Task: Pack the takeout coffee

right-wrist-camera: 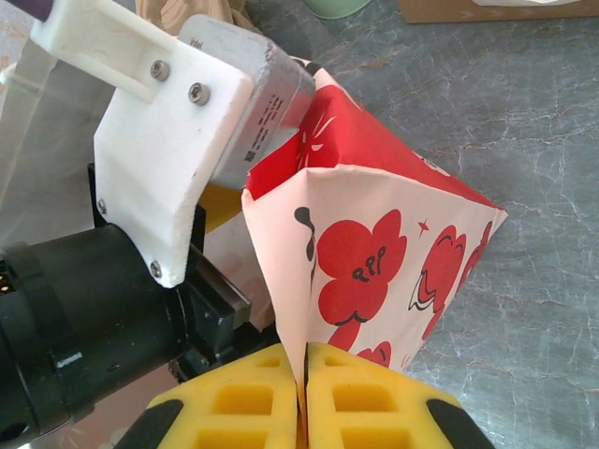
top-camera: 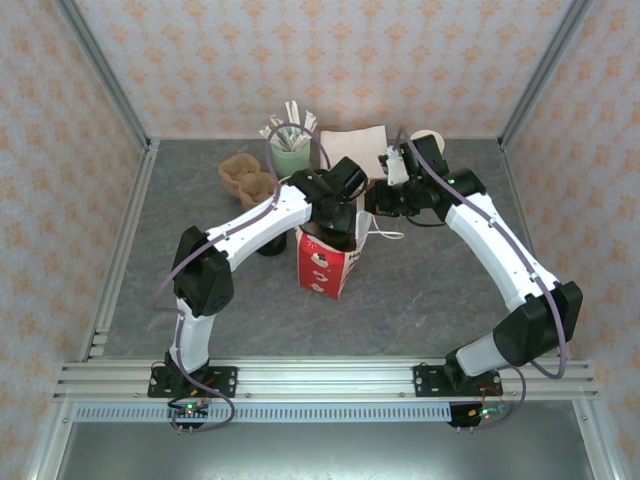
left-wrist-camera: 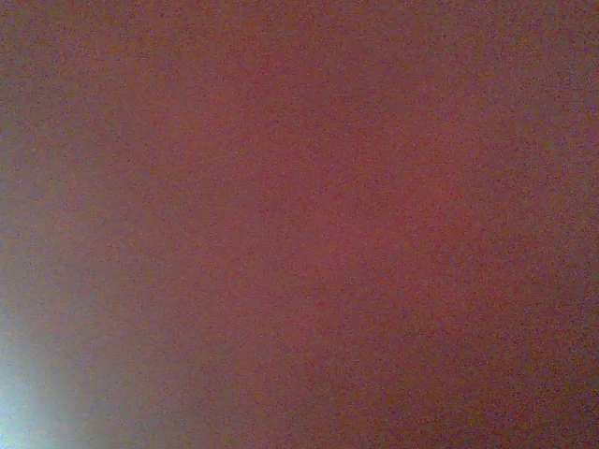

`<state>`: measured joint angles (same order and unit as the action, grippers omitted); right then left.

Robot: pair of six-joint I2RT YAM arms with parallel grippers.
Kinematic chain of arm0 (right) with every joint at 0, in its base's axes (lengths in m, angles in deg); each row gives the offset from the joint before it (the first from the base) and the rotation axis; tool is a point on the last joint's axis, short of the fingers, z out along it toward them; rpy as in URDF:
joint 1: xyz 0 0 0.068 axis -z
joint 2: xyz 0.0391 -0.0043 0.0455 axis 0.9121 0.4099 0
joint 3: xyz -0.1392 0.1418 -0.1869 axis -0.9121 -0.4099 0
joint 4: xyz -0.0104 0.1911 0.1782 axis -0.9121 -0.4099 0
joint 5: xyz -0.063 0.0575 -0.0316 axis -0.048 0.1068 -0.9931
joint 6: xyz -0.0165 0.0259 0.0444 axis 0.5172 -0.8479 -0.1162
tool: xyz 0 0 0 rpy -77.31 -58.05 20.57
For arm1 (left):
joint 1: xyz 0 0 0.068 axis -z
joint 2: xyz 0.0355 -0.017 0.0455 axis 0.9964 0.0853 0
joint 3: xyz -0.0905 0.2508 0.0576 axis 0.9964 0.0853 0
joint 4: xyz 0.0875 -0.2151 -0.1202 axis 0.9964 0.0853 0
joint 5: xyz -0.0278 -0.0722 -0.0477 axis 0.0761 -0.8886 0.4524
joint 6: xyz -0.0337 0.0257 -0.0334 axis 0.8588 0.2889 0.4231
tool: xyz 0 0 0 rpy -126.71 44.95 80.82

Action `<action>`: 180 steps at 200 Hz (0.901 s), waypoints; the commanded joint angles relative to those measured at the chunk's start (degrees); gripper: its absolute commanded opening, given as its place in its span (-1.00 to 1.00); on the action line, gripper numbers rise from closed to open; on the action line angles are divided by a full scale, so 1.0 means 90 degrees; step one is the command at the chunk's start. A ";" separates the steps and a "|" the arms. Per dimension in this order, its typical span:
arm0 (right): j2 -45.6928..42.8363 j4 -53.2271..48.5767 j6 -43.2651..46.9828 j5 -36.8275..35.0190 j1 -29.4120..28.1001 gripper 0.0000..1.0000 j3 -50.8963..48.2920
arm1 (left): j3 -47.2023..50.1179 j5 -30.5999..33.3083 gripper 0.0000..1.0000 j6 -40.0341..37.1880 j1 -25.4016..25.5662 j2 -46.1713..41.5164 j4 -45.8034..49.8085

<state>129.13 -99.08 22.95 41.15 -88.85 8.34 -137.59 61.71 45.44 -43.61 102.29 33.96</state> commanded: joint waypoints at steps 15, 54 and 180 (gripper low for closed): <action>0.0054 0.0005 -0.0002 -0.0167 0.0018 -0.81 0.0152 | -0.0294 -0.0297 0.85 0.0064 0.0048 -0.0568 0.0235; 0.0065 -0.0037 0.0018 -0.0177 0.0019 -0.81 0.0149 | -0.0300 -0.0446 0.85 0.0126 0.0022 -0.1019 0.0265; 0.0038 -0.0328 0.0395 -0.0353 0.0023 -0.81 0.0319 | -0.0672 0.0722 0.82 0.0419 -0.0011 -0.0649 0.1189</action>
<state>128.39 -98.23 23.89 43.97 -88.89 10.04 -139.75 64.64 47.12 -44.11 97.57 42.39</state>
